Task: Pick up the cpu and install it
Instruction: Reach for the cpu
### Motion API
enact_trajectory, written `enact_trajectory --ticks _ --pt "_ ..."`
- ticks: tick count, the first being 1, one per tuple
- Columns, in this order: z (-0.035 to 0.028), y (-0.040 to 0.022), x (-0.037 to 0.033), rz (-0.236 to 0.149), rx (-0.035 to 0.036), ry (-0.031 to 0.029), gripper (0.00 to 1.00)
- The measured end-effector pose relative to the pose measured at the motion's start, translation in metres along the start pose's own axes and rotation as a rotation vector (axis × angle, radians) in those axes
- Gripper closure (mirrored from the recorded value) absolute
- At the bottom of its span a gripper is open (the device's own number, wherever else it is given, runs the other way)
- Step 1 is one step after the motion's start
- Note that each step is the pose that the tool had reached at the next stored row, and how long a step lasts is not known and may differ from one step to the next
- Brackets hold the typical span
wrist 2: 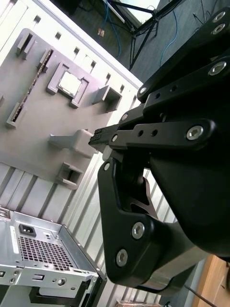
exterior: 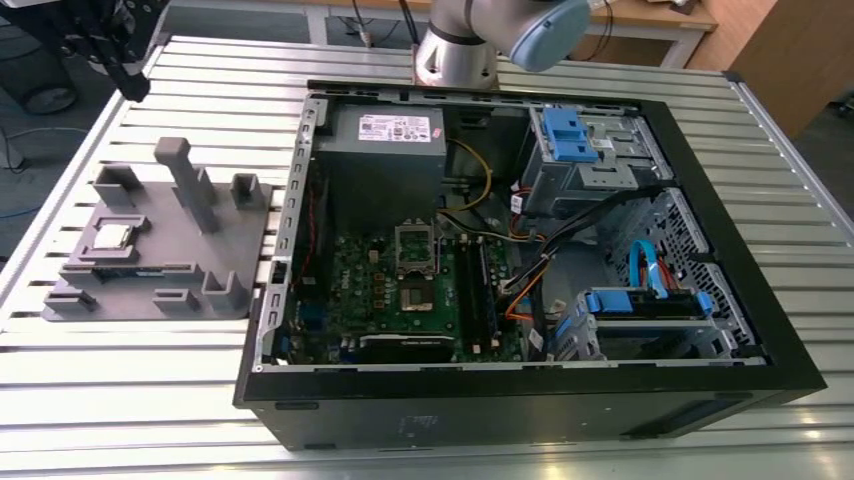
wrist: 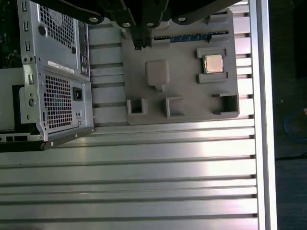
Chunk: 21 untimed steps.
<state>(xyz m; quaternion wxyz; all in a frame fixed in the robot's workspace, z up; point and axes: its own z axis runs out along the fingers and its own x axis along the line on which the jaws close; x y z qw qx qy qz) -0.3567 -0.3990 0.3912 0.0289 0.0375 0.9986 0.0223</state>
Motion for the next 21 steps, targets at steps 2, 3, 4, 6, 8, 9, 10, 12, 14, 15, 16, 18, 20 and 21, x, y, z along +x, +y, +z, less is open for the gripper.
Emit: enact_trajectory --ticks 2,3,4,6,8,9,10,12,14,15,16,18,20,21 --pt "-0.0002 -0.0003 0.0041 0.0 0.0 -0.0011 0.89" --pt "-0.0002 -0.0004 0.0062 0.0 -0.0001 -0.0017 0.89" --pt "-0.0003 -0.0006 0.0081 0.0 -0.0002 -0.0021 0.89" --pt "-0.0005 -0.0009 0.0118 0.0 -0.0003 -0.003 0.89" --pt "-0.0007 -0.0012 0.016 0.0 -0.0003 -0.004 0.89" --pt "-0.0007 -0.0014 0.0183 0.0 -0.0003 -0.0044 0.89" --pt "-0.0007 -0.0015 0.0203 0.0 -0.0003 -0.0046 0.89" --pt "-0.0008 -0.0018 0.0241 0.0 -0.0003 -0.0048 0.89" --pt "-0.0008 -0.0021 0.0281 0.0 -0.0005 -0.0055 0.89" --pt "-0.0008 -0.0023 0.0299 0.0 -0.0005 -0.0056 0.89" --pt "-0.0007 -0.0024 0.0315 0.0 -0.0004 -0.0057 0.89" --pt "-0.0002 -0.0025 0.0336 0.0 -0.0004 -0.0056 0.89" --pt "0.0001 -0.0027 0.0344 0.0 -0.0006 -0.0058 0.89" --pt "0.0001 -0.0027 0.0345 0.0 -0.0005 -0.0056 0.89"
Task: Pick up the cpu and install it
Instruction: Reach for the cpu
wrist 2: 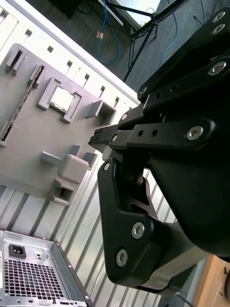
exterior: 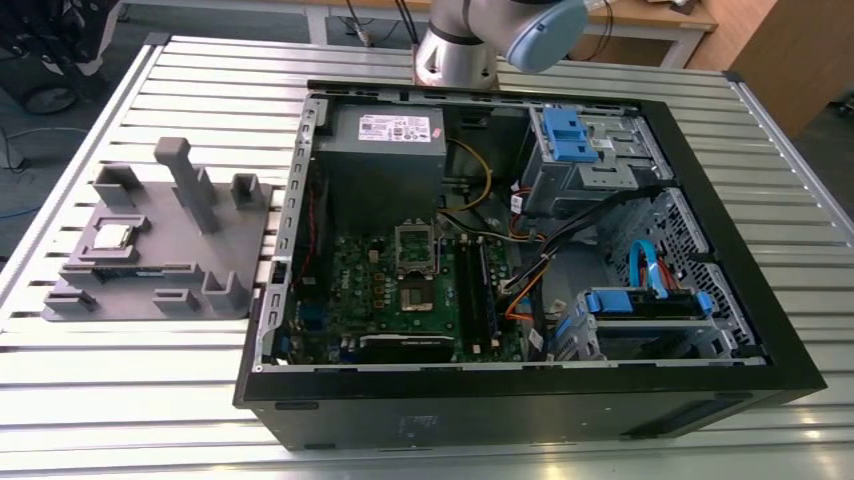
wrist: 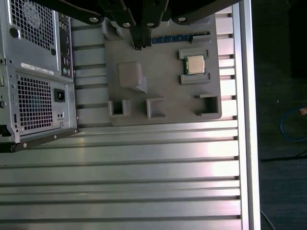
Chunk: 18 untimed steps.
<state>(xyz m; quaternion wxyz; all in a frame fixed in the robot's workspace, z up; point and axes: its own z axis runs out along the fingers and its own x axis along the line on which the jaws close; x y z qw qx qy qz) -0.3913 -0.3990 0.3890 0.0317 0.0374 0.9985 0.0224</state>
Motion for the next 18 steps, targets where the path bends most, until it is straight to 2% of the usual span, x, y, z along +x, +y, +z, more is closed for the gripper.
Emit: enact_trajectory --ticks 2,10,18 --pt "-0.0002 -0.0002 0.0037 0.0 0.0001 0.0 0.89" --pt "0.0001 -0.0003 0.0038 0.0 0.0 0.0 0.89" --pt "0.0079 -0.0014 0.01 0.0 0.0001 0.0 0.89"
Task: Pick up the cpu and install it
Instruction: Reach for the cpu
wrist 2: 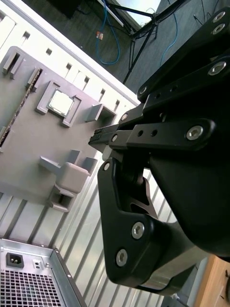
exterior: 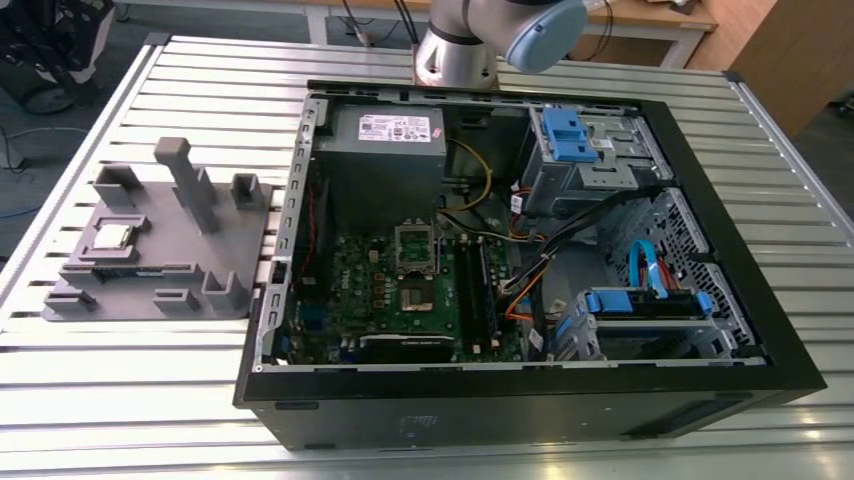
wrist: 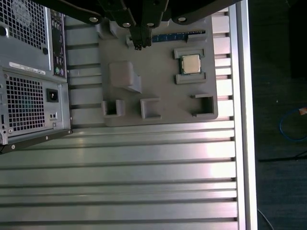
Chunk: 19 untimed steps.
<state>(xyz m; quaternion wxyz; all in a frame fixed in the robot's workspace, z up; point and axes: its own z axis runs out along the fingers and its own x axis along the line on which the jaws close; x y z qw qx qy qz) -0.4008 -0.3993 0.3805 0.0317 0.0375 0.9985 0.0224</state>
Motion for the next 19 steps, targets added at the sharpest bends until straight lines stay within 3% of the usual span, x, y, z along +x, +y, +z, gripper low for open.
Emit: enact_trajectory --ticks 19 --pt "0.0293 -0.0063 0.0136 0.0 0.0001 -0.0001 0.89"
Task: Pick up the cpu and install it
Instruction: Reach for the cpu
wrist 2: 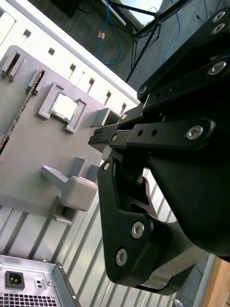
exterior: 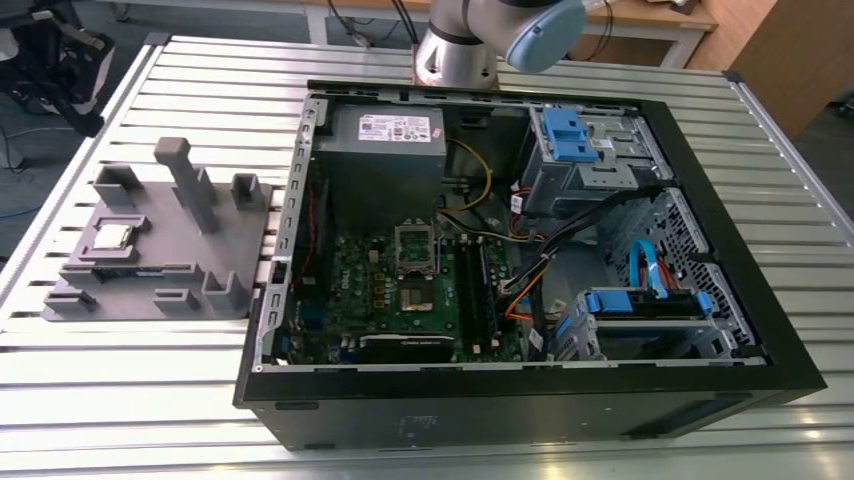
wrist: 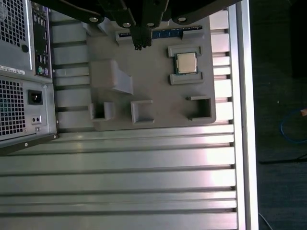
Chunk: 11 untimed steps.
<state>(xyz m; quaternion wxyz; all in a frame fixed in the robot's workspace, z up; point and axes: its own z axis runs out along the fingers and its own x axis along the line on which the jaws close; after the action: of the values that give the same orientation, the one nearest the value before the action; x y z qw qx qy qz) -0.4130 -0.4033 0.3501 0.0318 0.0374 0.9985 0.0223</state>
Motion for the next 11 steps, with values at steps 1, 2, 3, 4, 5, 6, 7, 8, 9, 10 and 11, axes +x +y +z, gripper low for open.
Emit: enact_trajectory --ticks 1,2,3,4,5,6,7,8,9,10,11 --pt "0.0017 -0.0005 0.0008 0.0 0.0 0.0001 0.89" --pt "0.0033 -0.0009 0.0017 0.0 0.0001 0.0002 0.89" --pt "0.0051 -0.0015 0.0025 0.0 0.0 0.0001 0.89" --pt "0.0069 -0.002 0.0034 0.0 0.0001 0.0001 0.89" --pt "0.0085 -0.0026 0.0042 0.0 0.0001 0.0001 0.89" --pt "0.01 -0.0031 0.005 0.0 0.0 0.0001 0.89" --pt "0.0116 -0.0036 0.0058 0.0 0.0 0.0 0.89" --pt "0.0129 -0.004 0.0065 0.0 0.0 0.0001 0.89" --pt "0.0144 -0.0045 0.0073 0.0 0.0 0.0001 0.89" --pt "0.0159 -0.0051 0.0081 0.0 0.0001 0.0002 0.89" --pt "0.0174 -0.0056 0.0091 0.0 0.0001 0.0002 0.89"
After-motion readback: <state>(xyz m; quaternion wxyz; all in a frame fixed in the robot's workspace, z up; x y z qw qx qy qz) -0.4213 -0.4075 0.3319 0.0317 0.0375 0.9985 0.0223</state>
